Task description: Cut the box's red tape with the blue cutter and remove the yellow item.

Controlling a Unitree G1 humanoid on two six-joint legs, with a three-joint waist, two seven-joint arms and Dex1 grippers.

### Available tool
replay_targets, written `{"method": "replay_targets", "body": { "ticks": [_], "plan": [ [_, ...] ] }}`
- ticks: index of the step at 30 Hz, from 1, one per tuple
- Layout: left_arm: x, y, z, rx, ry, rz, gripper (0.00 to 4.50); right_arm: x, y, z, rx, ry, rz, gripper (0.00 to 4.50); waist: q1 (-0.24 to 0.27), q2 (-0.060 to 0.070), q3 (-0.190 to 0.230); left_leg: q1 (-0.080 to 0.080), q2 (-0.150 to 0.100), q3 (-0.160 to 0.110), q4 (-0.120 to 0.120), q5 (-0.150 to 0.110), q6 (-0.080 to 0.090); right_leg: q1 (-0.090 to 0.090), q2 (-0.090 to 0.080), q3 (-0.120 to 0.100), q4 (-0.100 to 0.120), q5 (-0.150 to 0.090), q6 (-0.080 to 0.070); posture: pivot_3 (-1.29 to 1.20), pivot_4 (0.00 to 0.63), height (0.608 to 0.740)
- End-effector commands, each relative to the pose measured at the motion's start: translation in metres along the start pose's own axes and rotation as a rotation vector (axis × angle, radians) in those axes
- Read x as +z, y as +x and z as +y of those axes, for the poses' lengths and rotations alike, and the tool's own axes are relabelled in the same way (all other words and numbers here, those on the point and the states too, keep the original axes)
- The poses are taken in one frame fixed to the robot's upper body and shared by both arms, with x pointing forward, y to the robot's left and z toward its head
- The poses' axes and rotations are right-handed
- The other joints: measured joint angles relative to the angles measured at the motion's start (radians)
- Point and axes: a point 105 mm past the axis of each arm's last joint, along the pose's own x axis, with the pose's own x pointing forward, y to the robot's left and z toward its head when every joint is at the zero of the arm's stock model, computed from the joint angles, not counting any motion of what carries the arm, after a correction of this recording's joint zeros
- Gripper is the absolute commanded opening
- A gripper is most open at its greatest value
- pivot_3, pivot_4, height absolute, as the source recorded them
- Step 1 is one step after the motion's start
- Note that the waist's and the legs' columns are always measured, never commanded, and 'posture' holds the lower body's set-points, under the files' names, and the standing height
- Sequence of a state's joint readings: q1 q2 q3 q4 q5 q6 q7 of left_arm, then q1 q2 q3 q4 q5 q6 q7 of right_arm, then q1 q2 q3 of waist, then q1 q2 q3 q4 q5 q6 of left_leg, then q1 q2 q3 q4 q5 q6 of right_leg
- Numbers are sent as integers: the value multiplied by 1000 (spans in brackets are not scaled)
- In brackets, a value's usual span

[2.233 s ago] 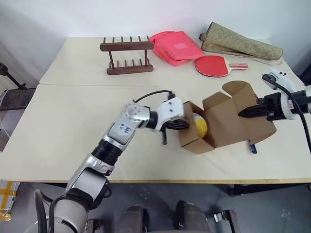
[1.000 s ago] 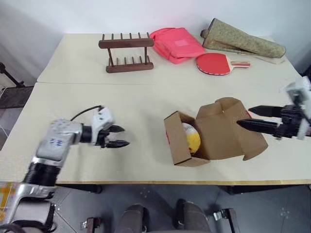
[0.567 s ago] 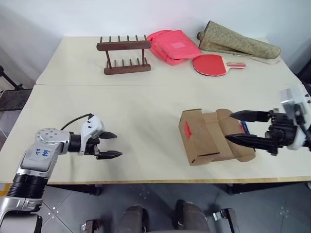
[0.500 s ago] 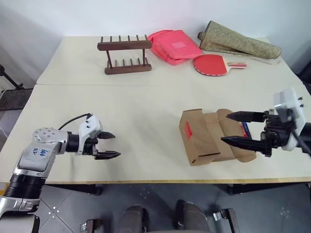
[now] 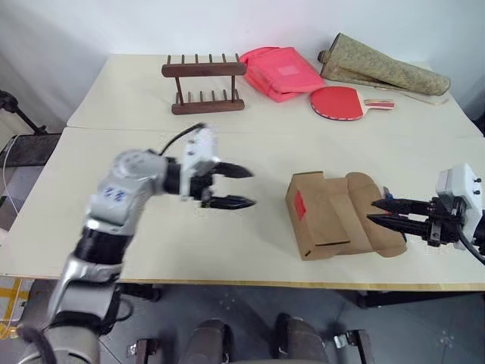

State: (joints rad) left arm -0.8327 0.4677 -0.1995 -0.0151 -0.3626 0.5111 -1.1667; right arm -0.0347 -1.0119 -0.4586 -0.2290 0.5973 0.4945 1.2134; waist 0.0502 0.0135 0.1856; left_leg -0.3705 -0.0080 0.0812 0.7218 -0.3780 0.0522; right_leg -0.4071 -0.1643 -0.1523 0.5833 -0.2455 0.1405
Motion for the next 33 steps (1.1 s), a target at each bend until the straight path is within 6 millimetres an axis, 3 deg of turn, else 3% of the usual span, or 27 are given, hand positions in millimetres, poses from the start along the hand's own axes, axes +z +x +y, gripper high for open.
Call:
{"method": "replay_targets", "body": {
  "ticks": [1, 5, 7, 12, 15, 18, 24, 33],
  "plan": [
    [3, 26, 2, -47, 36, 24, 1932, 9, -13, -3, -30, -69, -14, 14, 0, 0, 0, 0, 0, 1, 0, 0, 0, 0, 0, 0, 0, 0, 0, 0, 150, 740],
    [2, 70, 14, -31, 51, 58, 642, 13, -20, 20, 35, -106, -54, 0, 1, 0, 0, 0, 0, 7, -1, 0, 0, 0, 2, 0, 0, 0, 0, 0, 150, 740],
    [-1, 80, 17, -18, 61, 71, 30, 10, -24, 22, 11, -98, -38, 0, 3, 0, 0, 0, 1, 8, 0, 0, 0, 0, 1, 1, 0, 0, 0, 0, 150, 740],
    [-14, 101, 13, -20, 50, 107, 30, 9, -36, 21, -61, -17, -34, 0, 2, -1, 1, 1, 2, 6, 0, 0, 1, -1, 1, 4, -1, 0, 0, 0, 150, 740],
    [-27, 98, 11, -30, 64, 189, 30, 12, -37, 24, -64, 0, -45, 0, 2, -1, 1, 1, 2, 3, 0, 0, 1, -2, 1, 5, 0, 0, 0, 0, 150, 740],
    [-49, 74, 9, -40, 29, 314, 30, 19, -37, 27, -57, 7, -63, 0, -4, -1, 0, 3, 2, 3, 0, 0, 1, -2, 1, 6, 0, 0, -1, 0, 150, 740],
    [-59, 44, 3, -16, -37, 319, 30, 26, -30, 35, -20, 3, -77, 0, -4, 0, 0, 5, 2, 4, 1, 0, 1, 0, 0, 8, 2, 1, -2, 0, 150, 740],
    [-67, 37, 4, 54, -79, 310, 30, 27, -23, 36, 9, 14, -89, 0, 5, -1, 0, 0, 1, 4, 3, 0, 3, -3, -1, 8, 0, 3, -2, 0, 150, 740]
  ]
}}
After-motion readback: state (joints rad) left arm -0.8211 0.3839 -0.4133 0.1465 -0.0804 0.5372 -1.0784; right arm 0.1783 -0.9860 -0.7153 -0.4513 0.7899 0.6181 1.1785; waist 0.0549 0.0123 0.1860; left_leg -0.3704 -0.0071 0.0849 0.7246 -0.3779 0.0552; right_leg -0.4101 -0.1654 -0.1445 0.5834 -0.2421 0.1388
